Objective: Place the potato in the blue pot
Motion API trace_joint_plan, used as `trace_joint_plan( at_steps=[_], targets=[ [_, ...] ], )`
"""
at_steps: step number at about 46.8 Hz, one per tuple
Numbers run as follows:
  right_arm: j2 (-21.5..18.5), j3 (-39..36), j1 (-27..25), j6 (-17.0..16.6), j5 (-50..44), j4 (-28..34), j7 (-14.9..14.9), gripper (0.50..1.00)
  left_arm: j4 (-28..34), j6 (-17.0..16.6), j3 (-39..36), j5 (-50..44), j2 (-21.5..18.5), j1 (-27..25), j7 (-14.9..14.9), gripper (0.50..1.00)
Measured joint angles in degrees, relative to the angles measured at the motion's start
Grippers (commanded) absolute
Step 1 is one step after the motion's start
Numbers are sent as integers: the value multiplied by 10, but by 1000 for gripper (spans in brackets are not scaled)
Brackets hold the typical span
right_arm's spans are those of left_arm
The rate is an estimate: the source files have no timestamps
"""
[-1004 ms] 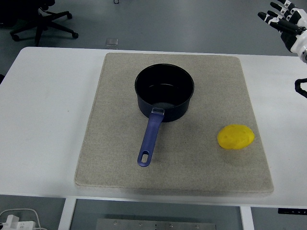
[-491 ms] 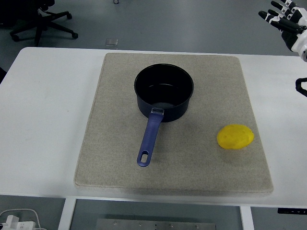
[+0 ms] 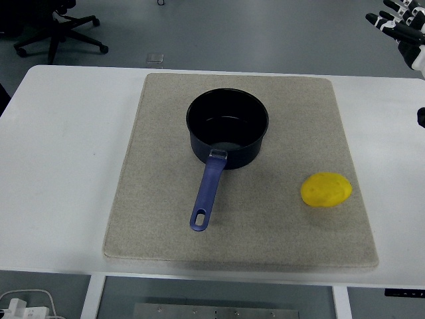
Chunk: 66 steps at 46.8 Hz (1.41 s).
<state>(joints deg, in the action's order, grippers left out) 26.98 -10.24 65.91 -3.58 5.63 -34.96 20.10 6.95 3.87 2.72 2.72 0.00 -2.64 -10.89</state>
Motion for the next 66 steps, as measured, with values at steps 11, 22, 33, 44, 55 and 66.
trace_joint_plan(
  at_steps=[11,22,33,44,55,66],
  targets=[
    [55,4,-4,-1,1,-102,-34,932,0,0,0,0,0,0,0,994],
    [98,6,-3,7,-60,-164,-27,930,0,0,0,0,0,0,0,994],
    [159,12,-1,-1,-161,-230,-26,928,0,0,0,0,0,0,0,994],
    [229,51,2,6,-309,-326,-9,911,0,0,0,0,0,0,0,994],
    [279,75,1,-20,-418,-355,-3,913,0,0,0,0,0,0,0,994],
    [347,76,2,-94,-506,-422,11,917,0,0,0,0,0,0,0,994]
  ],
)
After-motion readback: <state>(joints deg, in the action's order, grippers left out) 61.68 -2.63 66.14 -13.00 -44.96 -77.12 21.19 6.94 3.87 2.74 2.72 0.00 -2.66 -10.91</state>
